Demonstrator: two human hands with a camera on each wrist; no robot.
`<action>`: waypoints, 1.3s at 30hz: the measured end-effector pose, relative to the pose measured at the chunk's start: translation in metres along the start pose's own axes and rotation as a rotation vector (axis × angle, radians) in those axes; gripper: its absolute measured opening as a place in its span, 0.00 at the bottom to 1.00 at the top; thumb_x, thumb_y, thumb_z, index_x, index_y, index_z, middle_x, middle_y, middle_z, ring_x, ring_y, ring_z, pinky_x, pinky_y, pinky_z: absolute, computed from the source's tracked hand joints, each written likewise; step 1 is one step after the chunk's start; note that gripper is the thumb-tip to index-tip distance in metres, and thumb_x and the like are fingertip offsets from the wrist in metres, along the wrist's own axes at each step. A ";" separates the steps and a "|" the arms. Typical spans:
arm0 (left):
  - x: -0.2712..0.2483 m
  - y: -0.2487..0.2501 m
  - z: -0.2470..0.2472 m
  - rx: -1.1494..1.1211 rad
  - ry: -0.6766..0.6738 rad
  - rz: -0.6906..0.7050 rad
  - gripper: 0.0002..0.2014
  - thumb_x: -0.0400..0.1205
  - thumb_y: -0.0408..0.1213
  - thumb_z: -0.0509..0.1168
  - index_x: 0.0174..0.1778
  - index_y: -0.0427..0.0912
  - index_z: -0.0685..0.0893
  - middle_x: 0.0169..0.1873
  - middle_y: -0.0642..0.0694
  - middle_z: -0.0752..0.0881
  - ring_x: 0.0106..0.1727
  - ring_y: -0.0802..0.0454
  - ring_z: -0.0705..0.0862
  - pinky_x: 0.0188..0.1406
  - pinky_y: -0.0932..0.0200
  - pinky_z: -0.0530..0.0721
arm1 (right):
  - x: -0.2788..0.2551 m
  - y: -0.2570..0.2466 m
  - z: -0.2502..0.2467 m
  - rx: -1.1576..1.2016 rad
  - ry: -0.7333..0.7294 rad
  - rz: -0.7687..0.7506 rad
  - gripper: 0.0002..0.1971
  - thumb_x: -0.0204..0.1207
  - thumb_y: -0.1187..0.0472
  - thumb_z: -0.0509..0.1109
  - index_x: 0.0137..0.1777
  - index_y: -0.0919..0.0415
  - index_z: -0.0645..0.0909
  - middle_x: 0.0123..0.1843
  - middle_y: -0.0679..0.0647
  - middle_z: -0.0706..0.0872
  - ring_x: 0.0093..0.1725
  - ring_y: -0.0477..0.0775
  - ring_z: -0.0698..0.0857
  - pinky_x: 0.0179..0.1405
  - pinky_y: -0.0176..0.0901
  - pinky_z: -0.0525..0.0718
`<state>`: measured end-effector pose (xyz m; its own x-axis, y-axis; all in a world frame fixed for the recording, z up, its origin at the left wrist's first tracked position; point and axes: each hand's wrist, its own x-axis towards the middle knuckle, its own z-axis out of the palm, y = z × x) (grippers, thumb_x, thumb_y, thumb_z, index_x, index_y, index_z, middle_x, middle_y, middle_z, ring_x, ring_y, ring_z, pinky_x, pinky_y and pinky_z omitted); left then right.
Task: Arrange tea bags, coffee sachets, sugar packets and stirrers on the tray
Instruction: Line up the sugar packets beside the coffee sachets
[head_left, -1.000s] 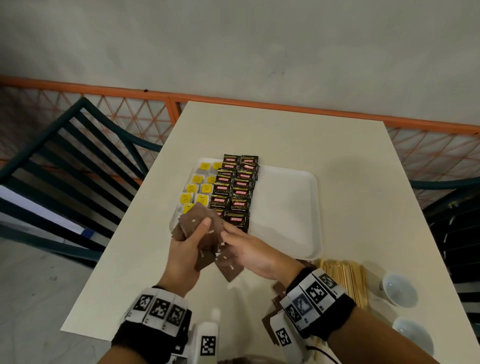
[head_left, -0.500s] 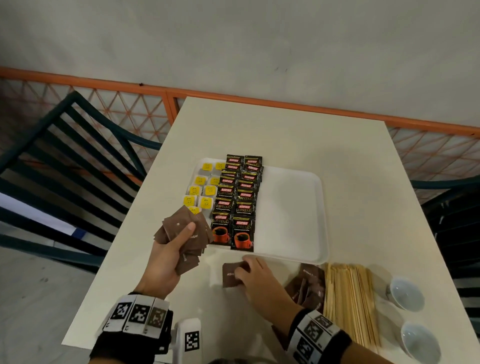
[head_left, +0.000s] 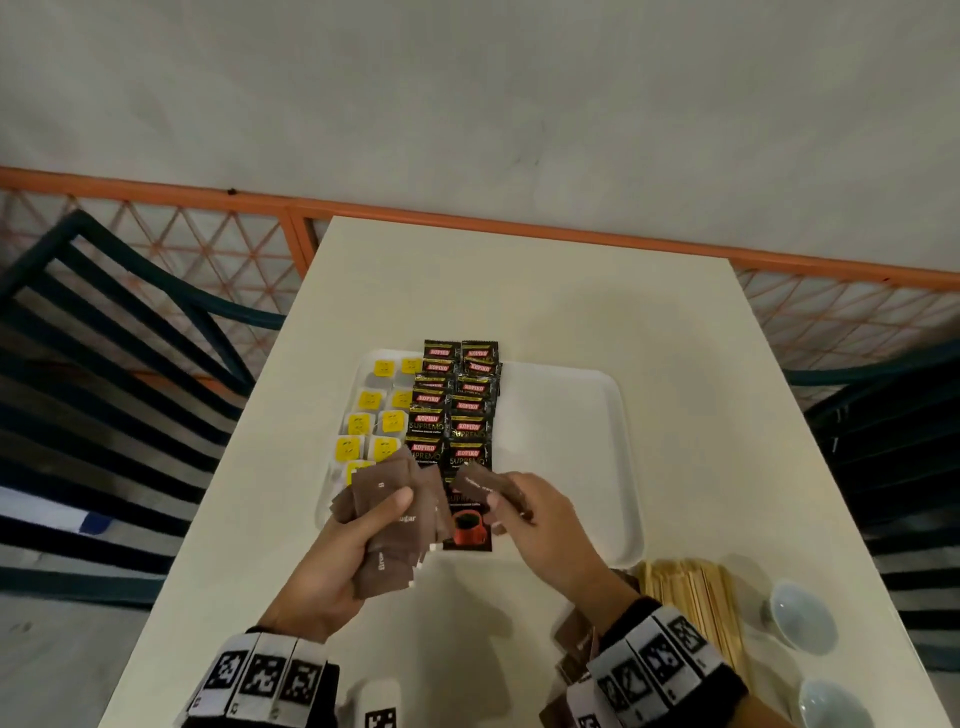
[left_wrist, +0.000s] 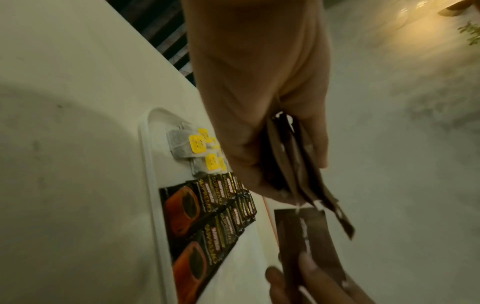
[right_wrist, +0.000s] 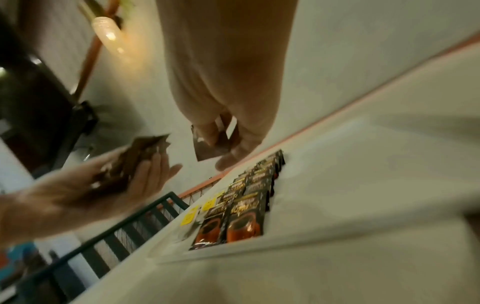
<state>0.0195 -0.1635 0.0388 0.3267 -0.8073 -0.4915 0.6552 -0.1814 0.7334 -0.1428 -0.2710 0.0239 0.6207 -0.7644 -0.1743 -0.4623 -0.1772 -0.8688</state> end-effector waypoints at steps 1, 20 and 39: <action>0.000 0.002 0.004 -0.012 -0.035 -0.034 0.16 0.69 0.34 0.67 0.53 0.43 0.83 0.33 0.45 0.90 0.31 0.54 0.89 0.25 0.61 0.85 | 0.004 0.000 -0.002 -0.073 0.073 -0.103 0.12 0.80 0.65 0.64 0.61 0.59 0.81 0.51 0.50 0.82 0.47 0.43 0.83 0.49 0.26 0.81; 0.035 0.020 0.022 0.027 -0.116 -0.060 0.53 0.34 0.50 0.86 0.58 0.39 0.82 0.41 0.40 0.91 0.36 0.49 0.91 0.27 0.59 0.86 | 0.036 -0.023 -0.021 0.498 0.072 0.142 0.07 0.78 0.67 0.65 0.48 0.56 0.83 0.47 0.57 0.90 0.43 0.50 0.89 0.44 0.38 0.88; 0.063 0.012 -0.020 0.074 0.154 -0.105 0.10 0.80 0.38 0.61 0.53 0.55 0.84 0.36 0.49 0.92 0.33 0.57 0.90 0.23 0.60 0.85 | 0.197 0.062 -0.065 0.137 0.345 0.395 0.09 0.72 0.65 0.73 0.35 0.53 0.78 0.29 0.52 0.82 0.30 0.49 0.79 0.42 0.46 0.80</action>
<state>0.0614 -0.2051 0.0076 0.3631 -0.6872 -0.6292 0.6414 -0.3054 0.7038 -0.0905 -0.4728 -0.0344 0.1616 -0.9196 -0.3580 -0.5172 0.2301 -0.8243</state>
